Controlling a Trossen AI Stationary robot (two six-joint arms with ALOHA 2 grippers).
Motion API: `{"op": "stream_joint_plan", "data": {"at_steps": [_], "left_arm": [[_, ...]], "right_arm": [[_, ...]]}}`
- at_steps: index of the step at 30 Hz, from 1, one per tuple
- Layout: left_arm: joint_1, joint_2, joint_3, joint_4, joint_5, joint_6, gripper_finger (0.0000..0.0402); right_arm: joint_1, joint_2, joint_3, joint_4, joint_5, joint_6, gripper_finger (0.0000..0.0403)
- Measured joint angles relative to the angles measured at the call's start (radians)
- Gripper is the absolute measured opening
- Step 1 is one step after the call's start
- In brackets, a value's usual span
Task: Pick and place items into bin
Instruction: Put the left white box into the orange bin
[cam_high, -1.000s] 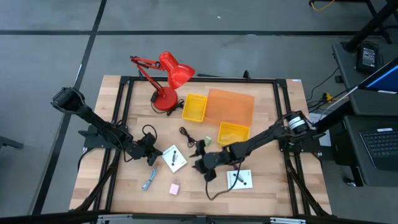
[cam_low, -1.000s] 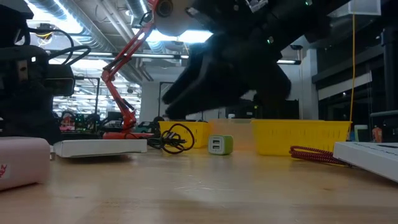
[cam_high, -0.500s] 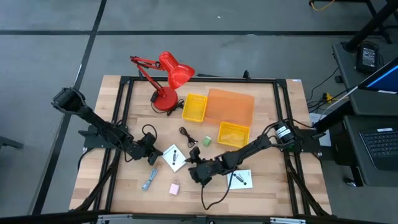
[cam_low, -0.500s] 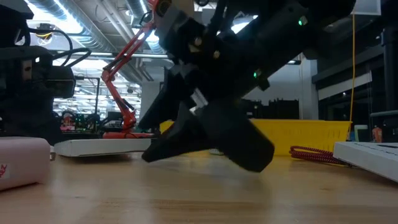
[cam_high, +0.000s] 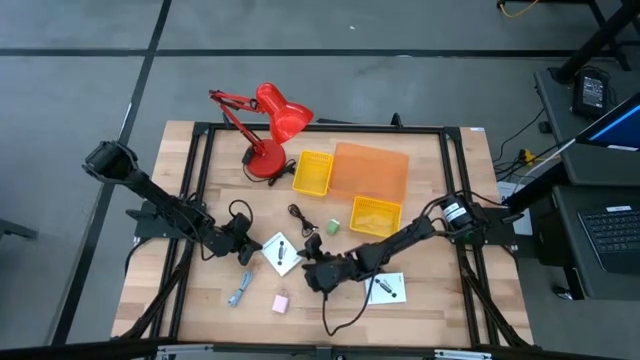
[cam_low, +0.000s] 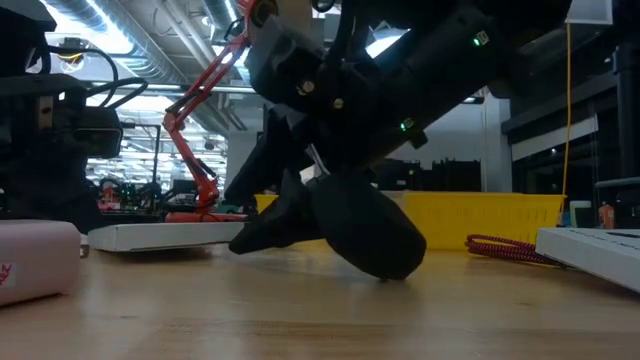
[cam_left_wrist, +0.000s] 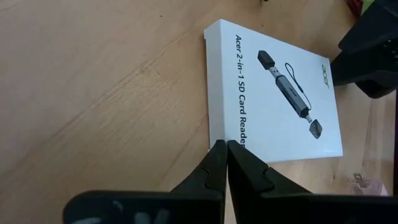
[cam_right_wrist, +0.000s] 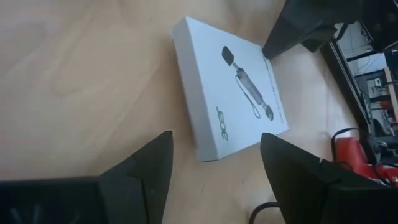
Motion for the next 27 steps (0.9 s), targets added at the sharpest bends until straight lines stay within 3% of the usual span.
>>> {"op": "stream_joint_plan", "data": {"at_steps": [18, 27], "left_arm": [[0.0, 0.0, 0.0, 0.007, 0.026, 0.001, 0.0002], [0.0, 0.001, 0.0, 0.012, 0.028, -0.015, 0.0002]], "right_arm": [[-0.041, 0.023, 0.003, 0.003, -0.054, 0.006, 0.0222], [-0.05, 0.023, 0.002, -0.017, -0.054, -0.051, 0.0199]]}}
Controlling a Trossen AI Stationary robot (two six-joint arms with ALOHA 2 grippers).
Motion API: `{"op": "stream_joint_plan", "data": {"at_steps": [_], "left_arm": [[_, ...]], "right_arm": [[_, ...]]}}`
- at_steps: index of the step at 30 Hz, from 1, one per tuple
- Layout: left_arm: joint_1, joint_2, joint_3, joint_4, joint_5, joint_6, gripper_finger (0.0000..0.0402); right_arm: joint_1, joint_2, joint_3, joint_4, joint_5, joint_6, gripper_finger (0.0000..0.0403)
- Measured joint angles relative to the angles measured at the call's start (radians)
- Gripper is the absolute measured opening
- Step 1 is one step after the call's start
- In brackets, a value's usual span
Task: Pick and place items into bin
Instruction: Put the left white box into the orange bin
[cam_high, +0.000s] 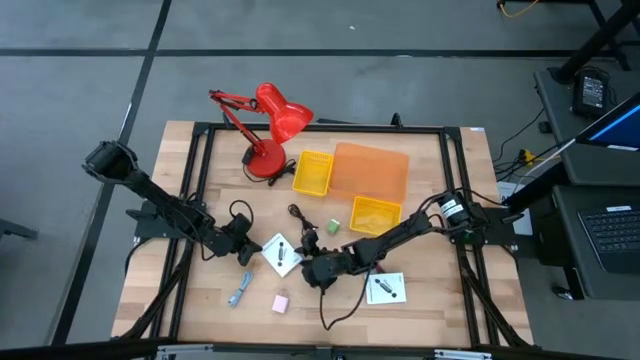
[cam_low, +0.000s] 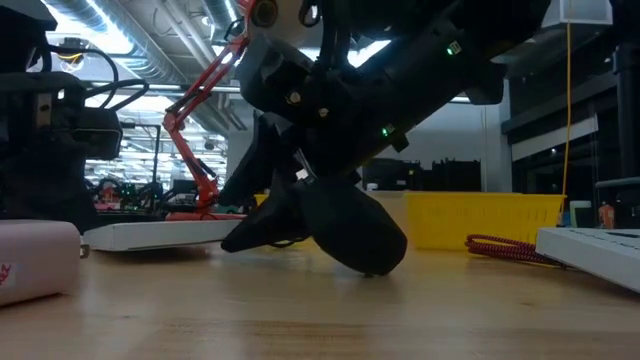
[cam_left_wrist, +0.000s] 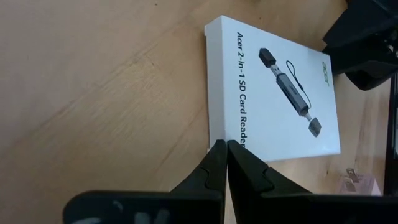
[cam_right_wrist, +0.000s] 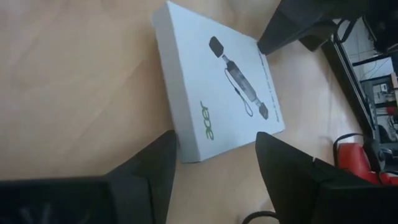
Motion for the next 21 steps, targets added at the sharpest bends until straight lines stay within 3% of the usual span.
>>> {"op": "stream_joint_plan", "data": {"at_steps": [21], "left_arm": [[0.035, 0.003, -0.003, 0.03, 0.031, 0.028, 0.0002]], "right_arm": [[-0.016, 0.003, -0.004, 0.134, 0.009, -0.135, 0.0173]]}}
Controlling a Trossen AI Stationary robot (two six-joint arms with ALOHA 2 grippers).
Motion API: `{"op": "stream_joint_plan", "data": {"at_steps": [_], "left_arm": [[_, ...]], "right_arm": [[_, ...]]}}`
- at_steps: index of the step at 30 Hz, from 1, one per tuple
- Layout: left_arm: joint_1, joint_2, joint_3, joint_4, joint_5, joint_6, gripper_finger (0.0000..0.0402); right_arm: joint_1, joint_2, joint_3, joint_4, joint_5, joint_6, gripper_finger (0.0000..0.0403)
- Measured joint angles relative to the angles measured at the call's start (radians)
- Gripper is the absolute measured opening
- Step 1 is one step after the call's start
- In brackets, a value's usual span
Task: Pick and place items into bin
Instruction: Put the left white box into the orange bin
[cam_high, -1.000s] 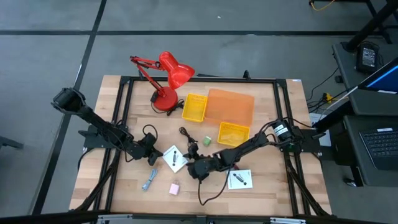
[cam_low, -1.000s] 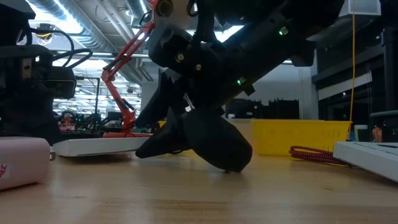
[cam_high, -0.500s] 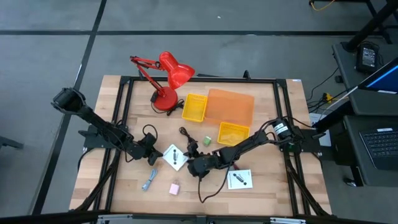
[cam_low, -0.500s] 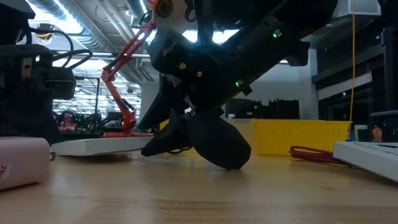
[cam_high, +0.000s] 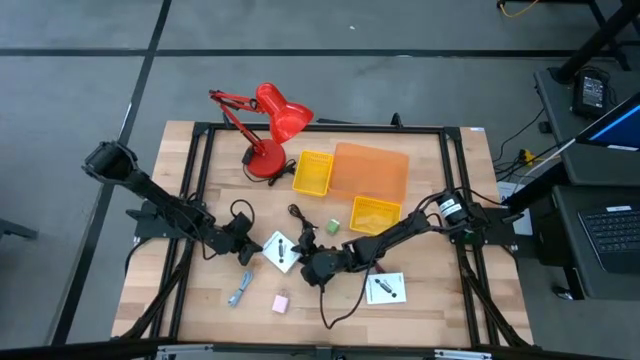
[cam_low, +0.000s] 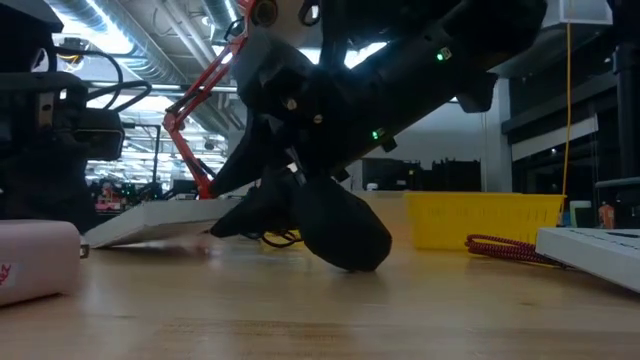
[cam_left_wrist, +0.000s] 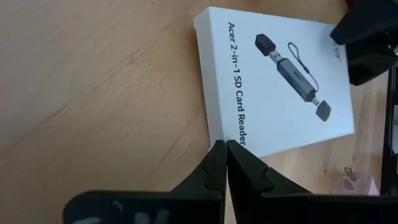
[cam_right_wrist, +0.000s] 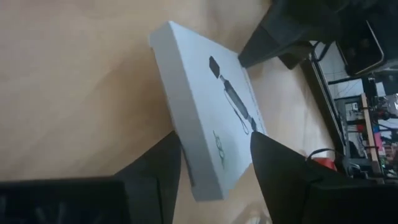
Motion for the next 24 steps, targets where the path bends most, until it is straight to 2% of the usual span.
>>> {"op": "stream_joint_plan", "data": {"at_steps": [6, 15, 24], "left_arm": [[0.016, 0.002, 0.0, 0.015, 0.018, 0.025, 0.0002], [0.016, 0.003, -0.004, 0.04, -0.043, 0.088, 0.0002], [0.018, -0.002, -0.005, 0.095, -0.089, 0.231, 0.0002]], "right_arm": [[-0.001, 0.001, 0.0, 0.008, 0.004, -0.001, 0.0151], [0.0, 0.001, 0.0, 0.001, 0.022, -0.01, 0.0028], [0.007, -0.036, -0.003, -0.05, 0.071, -0.002, 0.0022]]}}
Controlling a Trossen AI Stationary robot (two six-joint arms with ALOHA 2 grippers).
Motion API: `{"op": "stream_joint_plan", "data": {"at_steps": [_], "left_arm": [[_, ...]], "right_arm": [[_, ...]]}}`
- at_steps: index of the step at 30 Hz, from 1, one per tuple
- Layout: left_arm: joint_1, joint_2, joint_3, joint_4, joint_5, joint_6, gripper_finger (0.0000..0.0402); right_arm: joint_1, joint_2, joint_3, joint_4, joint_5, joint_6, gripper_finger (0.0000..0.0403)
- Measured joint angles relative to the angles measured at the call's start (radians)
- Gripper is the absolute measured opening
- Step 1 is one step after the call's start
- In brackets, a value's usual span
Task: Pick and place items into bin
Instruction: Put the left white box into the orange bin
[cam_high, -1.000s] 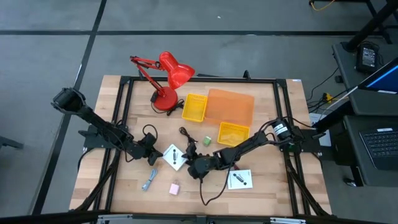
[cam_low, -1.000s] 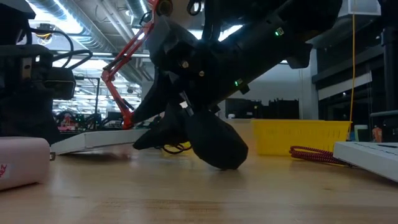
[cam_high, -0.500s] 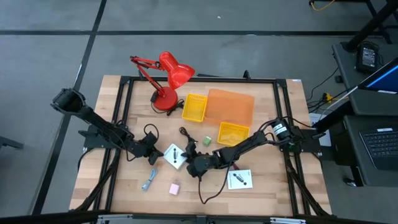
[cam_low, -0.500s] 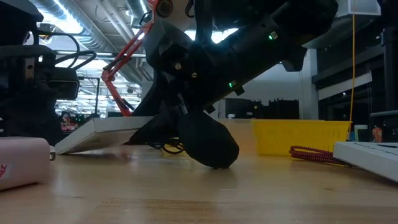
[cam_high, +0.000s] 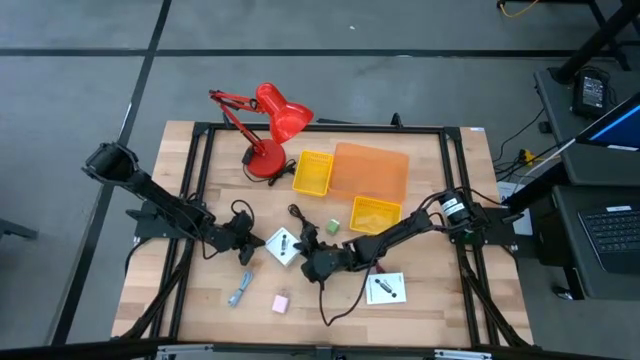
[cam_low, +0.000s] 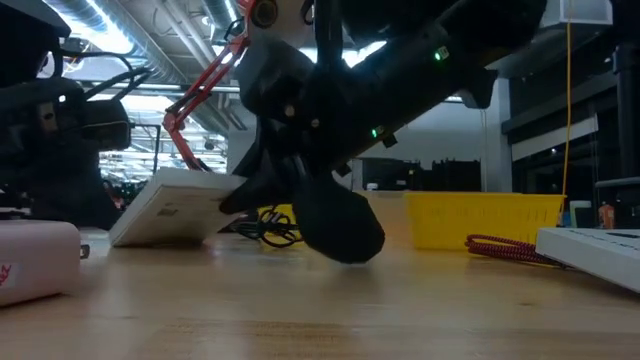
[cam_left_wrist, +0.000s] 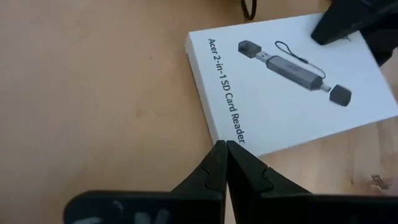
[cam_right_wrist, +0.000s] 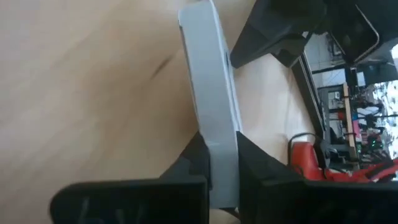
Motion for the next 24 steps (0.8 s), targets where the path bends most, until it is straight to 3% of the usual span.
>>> {"op": "stream_joint_plan", "data": {"at_steps": [10, 19, 24], "left_arm": [[-0.001, -0.075, 0.002, 0.008, -0.032, 0.145, 0.0002], [-0.001, -0.188, 0.004, 0.019, -0.184, 0.411, 0.0002], [-0.001, -0.236, 0.004, 0.103, -0.279, 0.577, 0.0002]], "right_arm": [[0.001, -0.133, 0.0, -0.175, 0.004, 0.186, 0.0021], [0.002, -0.274, 0.001, -0.359, 0.003, 0.368, 0.0021], [0.003, -0.356, -0.003, -0.459, 0.004, 0.46, 0.0021]]}}
